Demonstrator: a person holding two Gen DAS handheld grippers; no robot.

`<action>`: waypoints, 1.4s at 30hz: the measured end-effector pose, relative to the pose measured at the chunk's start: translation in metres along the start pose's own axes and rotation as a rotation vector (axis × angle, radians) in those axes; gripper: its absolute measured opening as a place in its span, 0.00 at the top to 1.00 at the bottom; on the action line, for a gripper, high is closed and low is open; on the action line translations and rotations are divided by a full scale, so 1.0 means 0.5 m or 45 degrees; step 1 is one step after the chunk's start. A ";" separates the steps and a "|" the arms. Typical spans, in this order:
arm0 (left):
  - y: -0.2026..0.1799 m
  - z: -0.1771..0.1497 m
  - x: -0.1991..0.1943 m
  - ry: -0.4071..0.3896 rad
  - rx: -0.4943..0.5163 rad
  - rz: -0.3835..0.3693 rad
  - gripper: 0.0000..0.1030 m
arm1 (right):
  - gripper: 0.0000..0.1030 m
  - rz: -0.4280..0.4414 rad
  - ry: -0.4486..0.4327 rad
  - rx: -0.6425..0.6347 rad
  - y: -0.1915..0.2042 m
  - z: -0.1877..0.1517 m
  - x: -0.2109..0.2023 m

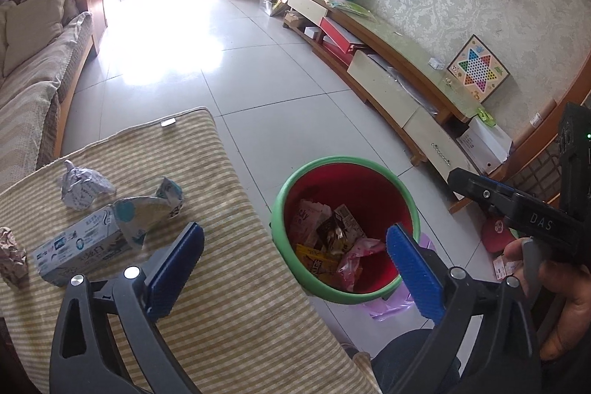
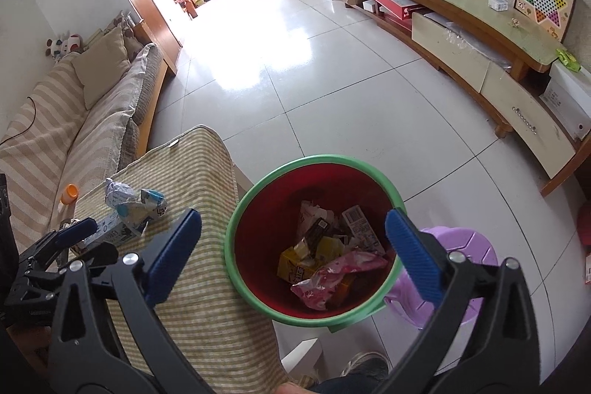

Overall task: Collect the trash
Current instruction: 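Move both open tools back over the table toward the remaining trash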

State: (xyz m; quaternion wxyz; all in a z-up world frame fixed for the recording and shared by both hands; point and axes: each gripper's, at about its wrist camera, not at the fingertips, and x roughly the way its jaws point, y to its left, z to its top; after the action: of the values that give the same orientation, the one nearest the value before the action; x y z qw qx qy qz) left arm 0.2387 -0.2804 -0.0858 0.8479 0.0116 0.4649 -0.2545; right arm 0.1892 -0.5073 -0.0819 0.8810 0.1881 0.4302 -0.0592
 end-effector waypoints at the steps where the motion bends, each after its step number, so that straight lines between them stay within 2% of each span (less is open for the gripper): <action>1: 0.011 -0.003 -0.007 -0.003 -0.008 0.010 0.08 | 0.04 -0.008 0.004 -0.004 0.005 -0.001 0.000; 11: 0.111 -0.042 -0.114 -0.076 -0.092 0.081 0.08 | 0.04 -0.016 -0.017 -0.105 0.096 -0.025 -0.035; 17: 0.177 -0.092 -0.191 -0.120 -0.140 0.121 0.08 | 0.04 0.008 -0.011 -0.140 0.160 -0.057 -0.049; 20: 0.214 -0.118 -0.232 -0.149 -0.169 0.145 0.08 | 0.04 0.009 -0.032 -0.173 0.202 -0.073 -0.062; 23: 0.256 -0.145 -0.271 -0.185 -0.209 0.175 0.08 | 0.04 -0.037 -0.080 -0.214 0.245 -0.087 -0.075; 27: 0.321 -0.185 -0.310 -0.213 -0.267 0.228 0.08 | 0.04 -0.021 -0.093 -0.281 0.307 -0.101 -0.078; 31: 0.380 -0.216 -0.339 -0.243 -0.334 0.277 0.08 | 0.04 0.071 -0.044 -0.290 0.358 -0.110 -0.062; 34: 0.427 -0.233 -0.353 -0.256 -0.386 0.301 0.08 | 0.04 0.087 -0.025 -0.331 0.401 -0.118 -0.044; 39: 0.495 -0.250 -0.351 -0.234 -0.464 0.328 0.08 | 0.04 0.159 0.046 -0.311 0.440 -0.127 -0.001; 42: 0.531 -0.252 -0.340 -0.211 -0.509 0.329 0.08 | 0.04 0.164 0.068 -0.292 0.454 -0.129 0.025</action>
State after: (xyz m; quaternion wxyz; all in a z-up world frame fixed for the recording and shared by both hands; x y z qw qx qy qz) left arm 0.1830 0.0547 -0.0797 0.8940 -0.1179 0.4297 -0.0472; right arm 0.2098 -0.2728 -0.0641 0.8869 0.1148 0.4445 0.0522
